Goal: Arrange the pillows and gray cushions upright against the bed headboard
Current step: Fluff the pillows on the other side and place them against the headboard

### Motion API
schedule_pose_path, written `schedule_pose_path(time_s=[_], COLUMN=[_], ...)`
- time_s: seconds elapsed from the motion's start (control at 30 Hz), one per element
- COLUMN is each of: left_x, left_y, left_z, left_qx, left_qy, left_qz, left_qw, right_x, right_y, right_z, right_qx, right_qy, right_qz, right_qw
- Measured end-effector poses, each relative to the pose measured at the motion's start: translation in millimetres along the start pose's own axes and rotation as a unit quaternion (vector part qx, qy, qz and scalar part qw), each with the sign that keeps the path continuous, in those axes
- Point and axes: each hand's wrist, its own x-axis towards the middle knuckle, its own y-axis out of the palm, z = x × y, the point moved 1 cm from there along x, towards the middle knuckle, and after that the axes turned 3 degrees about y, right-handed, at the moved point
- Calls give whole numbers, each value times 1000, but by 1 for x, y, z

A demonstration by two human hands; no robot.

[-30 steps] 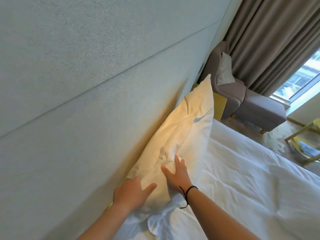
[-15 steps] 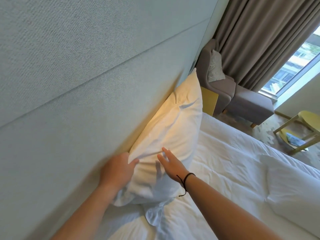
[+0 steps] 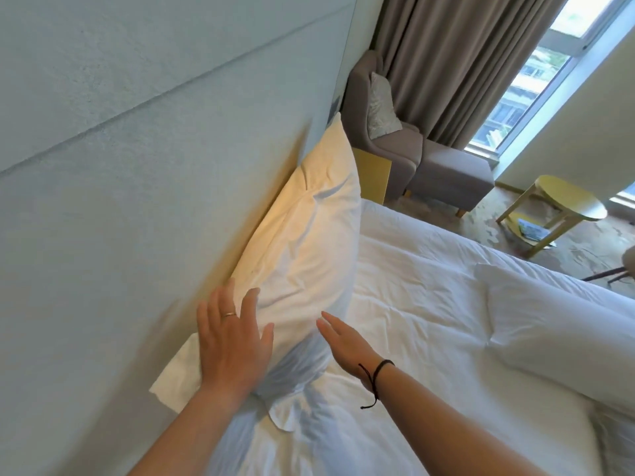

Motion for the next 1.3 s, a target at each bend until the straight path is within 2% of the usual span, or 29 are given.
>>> schedule_pose_path(time_s=[0.1, 0.17, 0.2, 0.3, 0.4, 0.47, 0.6, 0.77, 0.9, 1.07, 1.3], left_x=[-5, -15, -23, -49, -73, -84, -107, -157, -199, -227, -209], left_y=[23, 42, 51, 74, 97, 107, 130, 156, 170, 171, 179], left_z=[-38, -70, -86, -129, -163, -190, -257, -366, -453, -520, -543], left_qx=[-52, -104, -136, -200, -203, -205, -155, -132, -145, -143, -126], left_qy=[84, 142, 152, 111, 82, 57, 59, 41, 48, 67, 95], left_qz=[-10, 41, 91, 259, 306, 320, 328, 340, 371, 380, 356], left_qw=[995, 984, 975, 938, 927, 923, 930, 930, 916, 912, 921], right_x=[-13, -26, -34, -59, -88, -105, -126, -149, -173, -188, -188], right_y=[-15, -30, -39, -76, -123, -155, -223, -306, -353, -379, -380], right_z=[-38, -62, -74, -110, -152, -187, -266, -374, -441, -476, -486], right_qx=[-22, 12, 45, 134, 155, 161, 184, 244, 275, 317, 329], right_qy=[42, 62, 70, 91, 102, 109, 116, 122, 159, 160, 155], right_qz=[-25, -49, -69, -159, -227, -251, -274, -269, -258, -233, -216], right_qw=[999, 997, 994, 974, 956, 948, 937, 924, 912, 905, 906])
